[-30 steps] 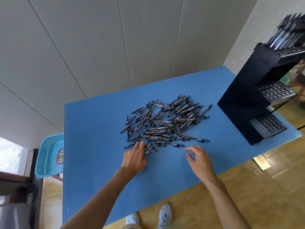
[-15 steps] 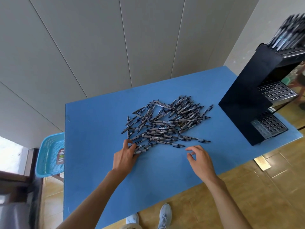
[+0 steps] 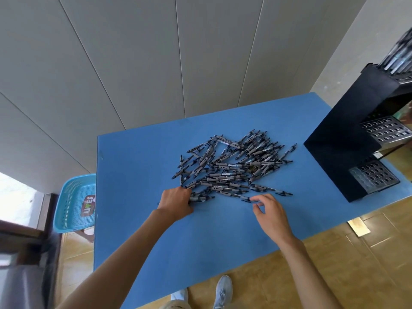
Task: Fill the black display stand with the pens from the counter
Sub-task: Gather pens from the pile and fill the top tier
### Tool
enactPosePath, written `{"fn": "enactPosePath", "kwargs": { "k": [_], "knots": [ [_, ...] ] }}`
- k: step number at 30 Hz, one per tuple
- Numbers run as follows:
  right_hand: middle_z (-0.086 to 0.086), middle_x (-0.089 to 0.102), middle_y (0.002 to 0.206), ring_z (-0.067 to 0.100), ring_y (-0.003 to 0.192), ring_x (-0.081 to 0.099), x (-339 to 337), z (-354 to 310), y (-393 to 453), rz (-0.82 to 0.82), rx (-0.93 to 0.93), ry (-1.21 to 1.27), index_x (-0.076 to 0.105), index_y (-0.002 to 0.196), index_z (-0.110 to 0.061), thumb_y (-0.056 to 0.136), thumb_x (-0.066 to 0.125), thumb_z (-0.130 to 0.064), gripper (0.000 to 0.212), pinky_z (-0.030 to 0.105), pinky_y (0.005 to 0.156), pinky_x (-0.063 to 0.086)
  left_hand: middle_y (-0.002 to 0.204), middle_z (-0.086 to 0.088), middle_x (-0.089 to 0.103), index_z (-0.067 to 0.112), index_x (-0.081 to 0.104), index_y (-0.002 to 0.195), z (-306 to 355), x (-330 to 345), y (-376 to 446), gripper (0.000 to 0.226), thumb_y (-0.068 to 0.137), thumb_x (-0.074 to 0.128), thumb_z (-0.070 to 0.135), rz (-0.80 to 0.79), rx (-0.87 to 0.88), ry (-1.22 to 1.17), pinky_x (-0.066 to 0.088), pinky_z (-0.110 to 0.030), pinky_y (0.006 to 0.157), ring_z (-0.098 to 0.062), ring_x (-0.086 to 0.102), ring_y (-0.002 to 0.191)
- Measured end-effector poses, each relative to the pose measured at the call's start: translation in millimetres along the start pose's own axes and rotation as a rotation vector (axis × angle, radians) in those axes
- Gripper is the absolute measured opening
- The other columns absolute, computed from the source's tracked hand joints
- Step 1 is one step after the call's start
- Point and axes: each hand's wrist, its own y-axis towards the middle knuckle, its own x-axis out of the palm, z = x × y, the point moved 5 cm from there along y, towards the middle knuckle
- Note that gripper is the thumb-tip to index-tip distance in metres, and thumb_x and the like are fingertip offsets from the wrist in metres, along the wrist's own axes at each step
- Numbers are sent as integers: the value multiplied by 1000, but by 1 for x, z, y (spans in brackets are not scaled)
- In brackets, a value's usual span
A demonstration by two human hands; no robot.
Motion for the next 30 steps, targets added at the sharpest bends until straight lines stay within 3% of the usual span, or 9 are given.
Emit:
{"fn": "enactPosePath", "kwargs": {
  "k": [4, 8, 11, 15, 18, 20, 22, 26, 30],
  "knots": [
    [-13, 58, 111, 5, 101, 58, 6, -5, -6, -7, -5, -6, 68, 112, -25, 98, 60, -15, 19, 22, 86, 48, 67, 4, 48, 19, 58, 85, -8, 11, -10, 12, 79, 59, 29, -119, 6, 80, 32, -27, 51, -18, 48, 63],
    [-11, 58, 110, 6, 100, 58, 15, -8, -8, -23, 8, -14, 68, 113, -23, 97, 60, -14, 20, 28, 89, 52, 80, 3, 54, 20, 52, 94, -22, 35, -27, 15, 79, 50, 22, -4, -57, -101, 35, -31, 56, -23, 50, 73],
    [-11, 58, 109, 6, 99, 58, 25, -18, -8, -32, -11, -21, 69, 113, -23, 97, 61, -15, 19, 29, 88, 52, 79, 4, 54, 20, 47, 94, -28, 42, -39, 16, 78, 51, 17, 123, -126, -261, 30, -31, 52, -26, 48, 66],
    [-12, 57, 110, 8, 96, 60, 38, -39, -4, -50, -48, -6, 68, 112, -24, 98, 60, -16, 19, 32, 86, 53, 57, 4, 43, 23, 38, 67, -38, 37, -51, 27, 71, 54, 1, 367, -309, -753, 23, -29, 50, -21, 36, 52],
    [-13, 57, 112, 8, 93, 60, 44, -55, 0, -45, -79, -10, 68, 114, -24, 98, 60, -16, 19, 30, 87, 51, 59, -3, 43, 6, 43, 69, -44, 36, -47, 22, 78, 59, -6, 438, -388, -1303, 29, -33, 53, -20, 34, 55],
    [-12, 57, 113, 6, 97, 58, 48, -62, 0, -40, -86, -14, 67, 113, -23, 98, 59, -15, 19, 26, 87, 48, 67, -11, 52, 2, 46, 70, -47, 34, -48, 25, 83, 67, -3, 453, -396, -1510, 41, -37, 56, -21, 47, 62],
    [-11, 57, 112, 7, 99, 58, 51, -65, -4, -36, -87, -12, 68, 113, -22, 98, 59, -15, 19, 28, 88, 48, 79, -5, 68, 8, 56, 70, -49, 37, -51, 25, 85, 75, 4, 465, -378, -1576, 55, -38, 70, -18, 68, 81],
    [-13, 57, 112, 6, 102, 57, 54, -61, -19, -61, -81, -36, 68, 115, -23, 99, 60, -17, 19, 28, 89, 51, 79, 2, 73, 21, 57, 66, -52, 53, -53, 33, 91, 75, 9, 405, -393, -1605, 57, -41, 84, -19, 73, 91],
    [-15, 57, 109, 4, 100, 58, 36, -50, -36, -20, -47, -51, 68, 113, -24, 98, 60, -17, 18, 28, 86, 51, 69, 4, 69, 12, 54, 82, -48, 34, -48, 25, 101, 63, 25, 423, -403, -1538, 49, -32, 67, -18, 65, 68]
  ]
}}
